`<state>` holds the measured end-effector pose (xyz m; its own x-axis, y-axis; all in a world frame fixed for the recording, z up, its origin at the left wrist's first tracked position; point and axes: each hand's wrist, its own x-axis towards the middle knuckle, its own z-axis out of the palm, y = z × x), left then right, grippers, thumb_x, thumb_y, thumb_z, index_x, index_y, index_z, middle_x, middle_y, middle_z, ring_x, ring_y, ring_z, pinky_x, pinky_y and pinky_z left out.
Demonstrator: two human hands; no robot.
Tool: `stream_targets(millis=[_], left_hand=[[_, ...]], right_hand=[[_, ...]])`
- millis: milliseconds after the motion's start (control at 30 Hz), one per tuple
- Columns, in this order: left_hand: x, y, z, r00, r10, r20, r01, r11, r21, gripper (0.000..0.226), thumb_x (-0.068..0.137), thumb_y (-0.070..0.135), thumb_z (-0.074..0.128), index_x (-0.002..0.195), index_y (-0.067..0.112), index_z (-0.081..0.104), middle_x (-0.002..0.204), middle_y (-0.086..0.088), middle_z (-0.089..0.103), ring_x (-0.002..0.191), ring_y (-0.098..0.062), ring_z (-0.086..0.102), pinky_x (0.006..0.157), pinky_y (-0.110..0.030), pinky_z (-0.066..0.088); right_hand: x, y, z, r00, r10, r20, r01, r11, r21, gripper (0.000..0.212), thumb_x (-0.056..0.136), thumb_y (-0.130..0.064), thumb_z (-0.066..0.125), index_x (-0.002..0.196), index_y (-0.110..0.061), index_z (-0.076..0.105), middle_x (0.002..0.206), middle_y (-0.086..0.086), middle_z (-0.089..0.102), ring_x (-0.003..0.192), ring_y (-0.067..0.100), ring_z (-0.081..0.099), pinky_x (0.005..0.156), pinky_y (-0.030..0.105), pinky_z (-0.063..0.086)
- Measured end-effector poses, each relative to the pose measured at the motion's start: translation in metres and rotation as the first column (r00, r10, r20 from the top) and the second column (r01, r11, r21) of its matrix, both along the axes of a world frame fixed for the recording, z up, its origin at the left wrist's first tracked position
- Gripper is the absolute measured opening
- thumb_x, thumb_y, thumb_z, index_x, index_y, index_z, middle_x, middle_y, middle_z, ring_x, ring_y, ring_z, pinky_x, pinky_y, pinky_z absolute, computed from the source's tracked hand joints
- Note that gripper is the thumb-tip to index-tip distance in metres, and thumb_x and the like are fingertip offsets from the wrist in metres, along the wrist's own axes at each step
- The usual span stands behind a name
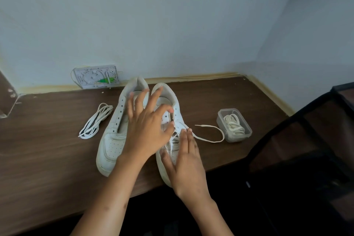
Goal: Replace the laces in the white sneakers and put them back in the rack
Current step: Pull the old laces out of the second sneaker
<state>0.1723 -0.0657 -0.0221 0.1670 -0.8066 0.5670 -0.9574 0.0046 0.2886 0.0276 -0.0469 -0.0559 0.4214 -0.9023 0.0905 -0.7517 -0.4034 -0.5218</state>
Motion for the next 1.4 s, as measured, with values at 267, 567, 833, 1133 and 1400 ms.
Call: stream_targets(millis=[267, 567, 833, 1133, 1400], left_hand=[[-0.022, -0.004, -0.004, 0.972, 0.221, 0.074, -0.222, 0.975, 0.007, 0.024, 0.070, 0.031, 0.075, 0.093, 0.028, 0.068, 0.150, -0.003, 0.044, 0.145, -0.034, 0.025, 0.117, -0.061, 0.001], [-0.026, 0.000, -0.002, 0.943, 0.288, 0.167, -0.302, 0.950, 0.072, 0.031, 0.074, 0.035, 0.076, 0.097, 0.018, 0.063, 0.153, -0.007, 0.041, 0.147, -0.039, 0.019, 0.112, -0.071, 0.000], [-0.032, 0.002, -0.005, 0.910, 0.324, 0.259, -0.376, 0.907, 0.188, 0.054, 0.089, 0.053, 0.054, 0.137, 0.030, 0.053, 0.161, -0.014, 0.020, 0.149, -0.040, 0.000, 0.110, -0.071, -0.011], [-0.005, -0.008, -0.006, 0.992, 0.056, 0.111, -0.076, 0.980, 0.187, 0.015, 0.086, 0.043, 0.064, 0.079, 0.035, 0.075, 0.162, -0.001, 0.019, 0.149, -0.038, -0.008, 0.110, -0.060, -0.023], [0.000, -0.008, -0.022, 0.990, -0.117, -0.074, 0.114, 0.992, -0.046, 0.021, 0.090, 0.038, 0.057, 0.083, 0.030, 0.075, 0.153, 0.001, 0.040, 0.146, -0.031, 0.012, 0.116, -0.058, -0.006]], right_hand=[[-0.001, -0.002, -0.002, 1.000, -0.001, 0.005, 0.001, 1.000, 0.013, 0.097, 0.083, -0.075, 0.014, 0.156, -0.013, -0.003, 0.165, 0.004, -0.005, 0.149, 0.007, -0.012, 0.112, 0.012, -0.011], [-0.002, -0.003, -0.004, 0.998, -0.007, 0.059, 0.006, 1.000, 0.017, 0.105, 0.077, -0.075, 0.015, 0.156, -0.008, 0.000, 0.164, 0.008, -0.002, 0.150, 0.009, -0.011, 0.114, 0.014, -0.010], [-0.004, -0.004, 0.000, 0.997, 0.026, 0.075, -0.028, 0.999, 0.021, 0.102, 0.082, -0.070, 0.032, 0.155, -0.007, -0.003, 0.164, 0.009, -0.005, 0.145, 0.004, -0.014, 0.117, 0.017, -0.007], [-0.003, -0.001, 0.001, 0.993, -0.010, 0.117, 0.004, 0.999, 0.051, 0.101, 0.085, -0.073, 0.031, 0.156, -0.010, -0.001, 0.164, 0.008, -0.005, 0.150, 0.013, -0.008, 0.116, 0.017, -0.006], [-0.003, 0.000, 0.004, 0.993, -0.003, 0.115, -0.003, 0.999, 0.048, 0.090, 0.095, -0.059, 0.044, 0.156, -0.010, -0.002, 0.164, 0.008, -0.005, 0.150, 0.013, -0.007, 0.122, 0.025, 0.002]])
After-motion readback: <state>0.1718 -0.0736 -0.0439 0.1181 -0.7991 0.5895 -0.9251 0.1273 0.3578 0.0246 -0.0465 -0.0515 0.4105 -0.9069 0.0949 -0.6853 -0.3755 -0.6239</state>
